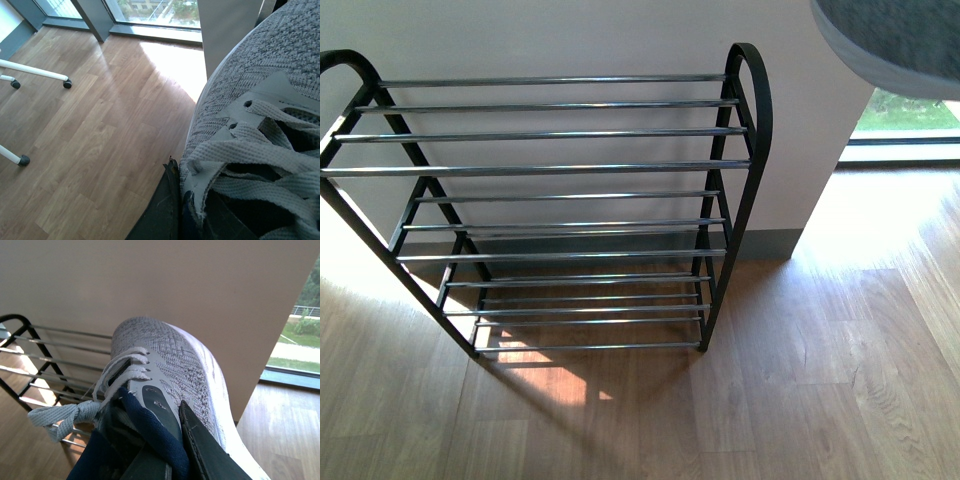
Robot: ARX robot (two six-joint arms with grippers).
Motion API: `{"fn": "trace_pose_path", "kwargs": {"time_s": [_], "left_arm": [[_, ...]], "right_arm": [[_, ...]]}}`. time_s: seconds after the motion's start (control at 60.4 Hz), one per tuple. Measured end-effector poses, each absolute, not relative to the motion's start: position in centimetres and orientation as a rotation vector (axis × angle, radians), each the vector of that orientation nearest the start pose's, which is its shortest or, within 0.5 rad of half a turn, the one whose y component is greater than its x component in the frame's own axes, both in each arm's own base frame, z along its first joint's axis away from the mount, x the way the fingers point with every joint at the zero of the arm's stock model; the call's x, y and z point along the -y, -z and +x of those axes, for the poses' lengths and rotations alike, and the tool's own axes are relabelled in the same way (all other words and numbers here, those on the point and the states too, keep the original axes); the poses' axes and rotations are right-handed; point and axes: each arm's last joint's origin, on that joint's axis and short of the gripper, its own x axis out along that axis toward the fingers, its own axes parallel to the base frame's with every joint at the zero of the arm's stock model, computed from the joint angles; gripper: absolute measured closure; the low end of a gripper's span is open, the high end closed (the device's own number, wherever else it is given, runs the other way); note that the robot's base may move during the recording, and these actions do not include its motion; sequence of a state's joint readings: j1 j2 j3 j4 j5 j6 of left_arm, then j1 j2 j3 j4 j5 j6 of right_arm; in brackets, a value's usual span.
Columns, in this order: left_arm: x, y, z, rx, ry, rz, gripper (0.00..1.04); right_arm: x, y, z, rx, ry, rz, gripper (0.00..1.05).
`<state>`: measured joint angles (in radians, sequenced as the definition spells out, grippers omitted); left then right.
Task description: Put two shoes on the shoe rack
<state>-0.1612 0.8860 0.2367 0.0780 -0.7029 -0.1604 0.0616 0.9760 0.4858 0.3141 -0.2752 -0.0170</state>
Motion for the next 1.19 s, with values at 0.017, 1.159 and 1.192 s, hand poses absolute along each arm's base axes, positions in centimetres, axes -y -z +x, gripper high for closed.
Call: {"fn": "trace_pose_path", "kwargs": {"time_s": [0.017, 1.159, 1.192], "left_arm": [[0.7, -15.9, 16.1, -0.48, -0.567, 0.089, 1.03], [0.7, -15.9, 16.1, -0.479, -0.574, 0.092, 1.03], [0.7, -15.9, 16.1, -0.479, -0.574, 0.092, 1.03]], "right_arm": [[-2.3, -24.4, 21.3, -0.175, -0.337, 0.004, 1.03], [-16.5, -16.5, 43.1, -0.532, 0.088, 0.626, 1.03], [-16.5, -16.4, 43.1, -0.539, 0.084, 0.626, 1.03]]}}
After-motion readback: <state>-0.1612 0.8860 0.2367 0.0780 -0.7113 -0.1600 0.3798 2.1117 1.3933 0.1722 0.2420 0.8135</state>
